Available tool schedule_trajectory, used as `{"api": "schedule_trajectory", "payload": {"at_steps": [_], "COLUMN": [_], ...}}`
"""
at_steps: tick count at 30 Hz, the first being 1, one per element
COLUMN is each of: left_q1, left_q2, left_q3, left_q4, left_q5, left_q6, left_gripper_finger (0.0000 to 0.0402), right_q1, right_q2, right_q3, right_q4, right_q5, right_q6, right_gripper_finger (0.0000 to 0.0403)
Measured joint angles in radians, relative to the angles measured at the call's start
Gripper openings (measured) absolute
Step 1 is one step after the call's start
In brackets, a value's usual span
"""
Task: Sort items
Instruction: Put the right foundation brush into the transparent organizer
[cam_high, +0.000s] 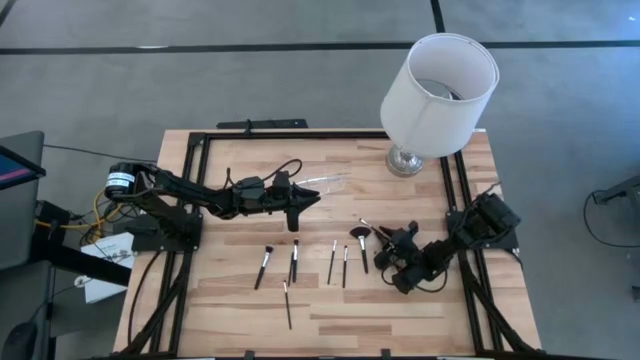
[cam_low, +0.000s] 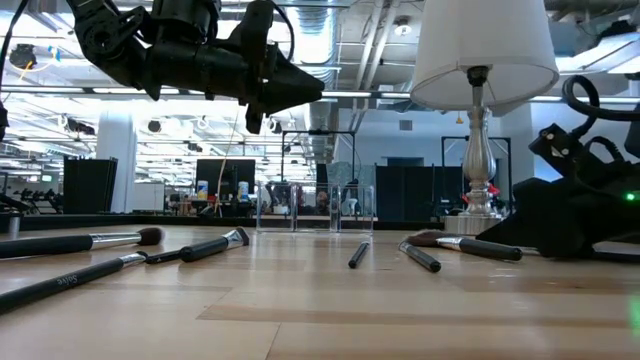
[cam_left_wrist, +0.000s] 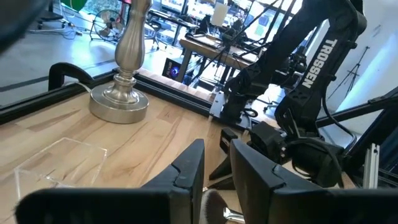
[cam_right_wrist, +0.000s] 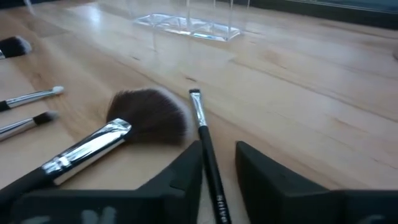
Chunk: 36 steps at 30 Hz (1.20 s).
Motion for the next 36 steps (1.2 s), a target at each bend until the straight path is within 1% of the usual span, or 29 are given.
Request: {"api": "schedule_trajectory", "payload": {"at_steps": [4, 6, 10, 14, 16, 19, 22, 24, 27, 29, 33, 36], "left_q1": [0.0, 0.0, 0.0, 0.0, -0.009, -0.02, -0.034, -0.043, -0.053, -0.052, -0.036, -0.03], "left_q2": [0.0, 0.0, 0.0, 0.018, 0.059, 0.142, 0.235, 0.299, 0.364, 0.379, 0.361, 0.337], "left_q3": [0.0, 0.0, 0.0, 0.0, 0.0, 0.012, 0.056, 0.099, 0.148, 0.166, 0.168, 0.168], "left_q4": [0.0, 0.0, -0.001, -0.016, -0.019, -0.019, -0.013, -0.01, -0.008, -0.008, -0.005, 0.041], "left_q5": [0.0, 0.0, 0.0, 0.055, 0.059, 0.066, 0.101, 0.12, 0.14, 0.142, 0.161, 0.163], "left_q6": [0.001, 0.001, 0.0, -0.003, -0.031, -0.13, -0.198, -0.184, -0.121, -0.126, -0.166, -0.158], "left_gripper_finger": [0.0076, 0.0076, 0.0076, 0.0076, 0.0076, 0.0076, 0.0076, 0.0076, 0.0076, 0.0077, 0.009, 0.0109], "right_q1": [-0.006, -0.004, -0.005, -0.009, -0.02, -0.055, -0.094, -0.119, -0.153, -0.174, -0.213, -0.248], "right_q2": [0.0, 0.0, -0.021, -0.112, -0.176, -0.264, -0.321, -0.349, -0.376, -0.389, -0.405, -0.407], "right_q3": [-0.008, -0.009, -0.012, -0.019, -0.023, -0.021, -0.021, -0.02, -0.019, -0.013, 0.02, 0.042], "right_q4": [0.008, 0.018, 0.016, -0.017, -0.032, -0.029, -0.019, 0.002, 0.076, 0.161, 0.34, 0.511], "right_q5": [0.0, 0.0, -0.019, -0.082, -0.118, -0.168, -0.164, -0.158, -0.153, -0.146, -0.139, -0.138], "right_q6": [-0.015, -0.027, -0.061, -0.175, -0.25, -0.355, -0.427, -0.468, -0.543, -0.62, -0.841, -1.006], "right_gripper_finger": [0.0027, 0.0011, 0.0012, 0.0008, 0.0009, 0.0005, 0.0005, 0.0005, 0.0004, 0.0003, 0.0007, 0.0007]}}
